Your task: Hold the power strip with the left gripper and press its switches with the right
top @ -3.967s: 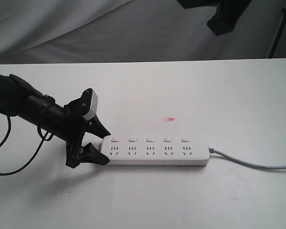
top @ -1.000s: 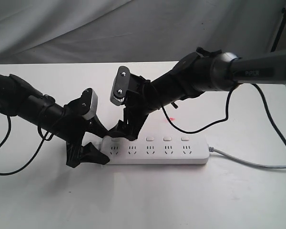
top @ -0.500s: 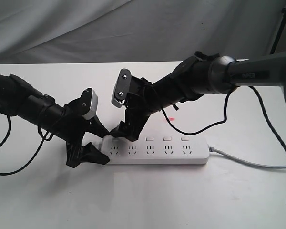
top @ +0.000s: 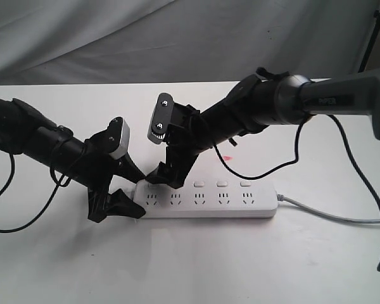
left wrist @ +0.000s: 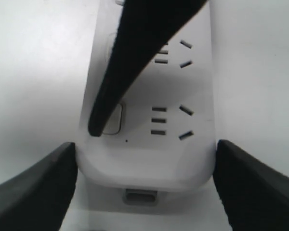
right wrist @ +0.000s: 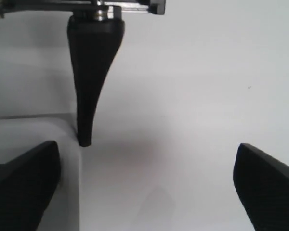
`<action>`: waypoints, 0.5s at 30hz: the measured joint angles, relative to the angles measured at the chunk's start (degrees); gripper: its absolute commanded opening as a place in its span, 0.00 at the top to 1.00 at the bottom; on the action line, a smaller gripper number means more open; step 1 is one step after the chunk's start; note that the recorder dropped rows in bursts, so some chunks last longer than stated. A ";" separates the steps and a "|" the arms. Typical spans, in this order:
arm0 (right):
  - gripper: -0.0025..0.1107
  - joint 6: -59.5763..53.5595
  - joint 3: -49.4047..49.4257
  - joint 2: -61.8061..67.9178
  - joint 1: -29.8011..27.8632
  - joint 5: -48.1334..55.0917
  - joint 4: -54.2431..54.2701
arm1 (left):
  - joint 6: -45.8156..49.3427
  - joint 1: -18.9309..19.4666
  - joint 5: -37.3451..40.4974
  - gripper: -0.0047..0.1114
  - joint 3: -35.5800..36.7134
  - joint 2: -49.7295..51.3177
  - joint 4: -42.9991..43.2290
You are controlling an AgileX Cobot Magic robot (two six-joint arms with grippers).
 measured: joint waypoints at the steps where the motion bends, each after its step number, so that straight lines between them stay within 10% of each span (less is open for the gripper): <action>1: 0.19 0.00 -0.11 0.09 0.00 -0.25 0.00 | 0.00 0.00 0.00 0.96 0.00 0.00 0.00; 15: 0.19 5.93 -0.46 -0.22 1.70 -1.14 -9.73 | 0.00 0.00 0.00 0.96 0.00 0.00 0.00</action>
